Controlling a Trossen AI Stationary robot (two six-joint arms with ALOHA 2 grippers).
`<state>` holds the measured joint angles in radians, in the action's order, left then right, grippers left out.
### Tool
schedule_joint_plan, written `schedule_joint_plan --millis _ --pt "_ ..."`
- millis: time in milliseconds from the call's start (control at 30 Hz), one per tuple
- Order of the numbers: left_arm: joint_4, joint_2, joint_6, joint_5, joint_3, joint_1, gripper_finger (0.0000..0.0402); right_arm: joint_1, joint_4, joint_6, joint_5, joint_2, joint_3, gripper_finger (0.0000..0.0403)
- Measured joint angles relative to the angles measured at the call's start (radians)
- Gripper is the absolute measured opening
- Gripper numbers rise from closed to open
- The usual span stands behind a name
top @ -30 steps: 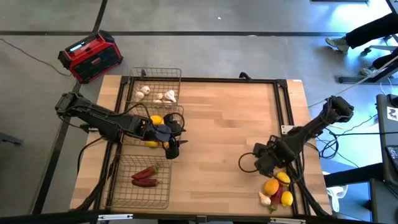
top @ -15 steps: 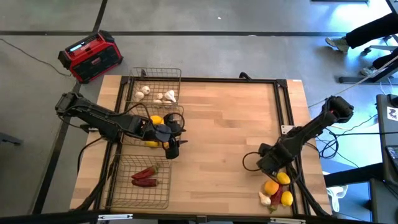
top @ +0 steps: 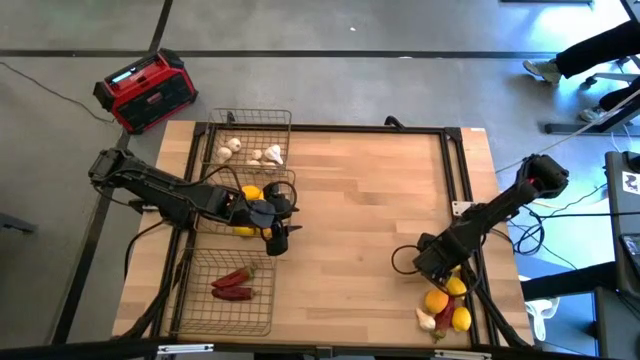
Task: Sort produce into baskets
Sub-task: Put the lemon in the middle wire basket
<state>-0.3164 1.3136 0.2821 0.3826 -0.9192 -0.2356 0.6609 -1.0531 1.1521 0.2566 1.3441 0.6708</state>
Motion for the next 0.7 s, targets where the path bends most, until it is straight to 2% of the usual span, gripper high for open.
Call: schedule_joint_plan --millis 200,433,567,700 --pt "0.000 0.000 0.001 0.000 0.000 0.000 0.0224 0.000 0.012 0.021 0.004 0.000 -0.034 0.0291" --pt "0.021 0.000 0.002 0.000 0.000 0.000 0.0224 0.000 0.032 0.017 -0.005 0.000 -0.032 0.0199" --pt "0.021 0.000 0.000 0.000 0.000 0.000 0.0224 0.000 0.050 -0.007 -0.083 0.000 0.001 0.0169" --pt "0.021 0.000 0.000 0.000 0.000 0.000 0.0224 0.000 0.053 -0.054 -0.194 0.000 0.062 0.0179"
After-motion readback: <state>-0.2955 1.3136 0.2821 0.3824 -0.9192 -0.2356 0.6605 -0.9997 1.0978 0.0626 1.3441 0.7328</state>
